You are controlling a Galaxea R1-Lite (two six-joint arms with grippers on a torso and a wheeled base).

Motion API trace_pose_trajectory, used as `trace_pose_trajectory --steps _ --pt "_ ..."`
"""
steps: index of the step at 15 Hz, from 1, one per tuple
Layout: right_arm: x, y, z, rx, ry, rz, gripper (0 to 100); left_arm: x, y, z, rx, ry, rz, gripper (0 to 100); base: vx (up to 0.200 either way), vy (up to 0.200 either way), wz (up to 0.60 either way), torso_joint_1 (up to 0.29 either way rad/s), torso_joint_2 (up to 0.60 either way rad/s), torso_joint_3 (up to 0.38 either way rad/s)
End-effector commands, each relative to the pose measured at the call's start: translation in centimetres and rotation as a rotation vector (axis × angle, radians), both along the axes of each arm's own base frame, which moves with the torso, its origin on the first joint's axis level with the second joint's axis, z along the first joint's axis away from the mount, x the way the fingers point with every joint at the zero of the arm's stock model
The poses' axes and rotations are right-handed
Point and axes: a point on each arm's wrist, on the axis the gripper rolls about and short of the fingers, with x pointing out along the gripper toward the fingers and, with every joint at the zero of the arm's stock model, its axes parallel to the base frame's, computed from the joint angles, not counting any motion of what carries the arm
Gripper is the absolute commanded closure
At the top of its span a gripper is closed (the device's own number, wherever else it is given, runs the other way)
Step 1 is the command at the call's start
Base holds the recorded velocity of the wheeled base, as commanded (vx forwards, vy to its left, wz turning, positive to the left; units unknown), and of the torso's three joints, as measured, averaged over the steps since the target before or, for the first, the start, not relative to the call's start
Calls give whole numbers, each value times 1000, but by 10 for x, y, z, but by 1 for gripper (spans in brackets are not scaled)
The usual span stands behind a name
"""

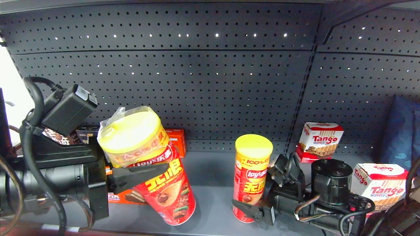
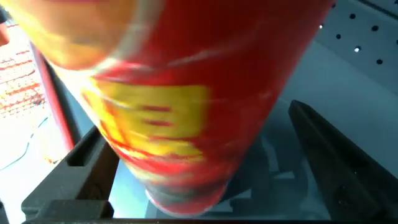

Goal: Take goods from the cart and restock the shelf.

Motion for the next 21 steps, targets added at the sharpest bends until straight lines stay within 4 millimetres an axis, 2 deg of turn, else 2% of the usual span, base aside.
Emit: trace_pose_trajectory --steps 1,3,9,13,21 --pt "-1 2 -1 -2 1 8 0 -1 1 1 -2 -3 1 100 0 0 0 0 0 0" --pt "-7 -3 3 1 -5 0 0 -3 1 0 -3 -5 1 100 0 0 0 0 0 0" --pt "-43 -31 7 -19 17 10 0 -7 3 0 -5 -9 1 100 0 0 0 0 0 0" --pt "-46 -33 7 -3 30 62 0 -7 3 -1 -3 -6 1 100 0 0 0 0 0 0" --pt "-45 -23 3 -2 41 125 0 -12 6 -6 -6 14 6 100 0 0 0 0 0 0"
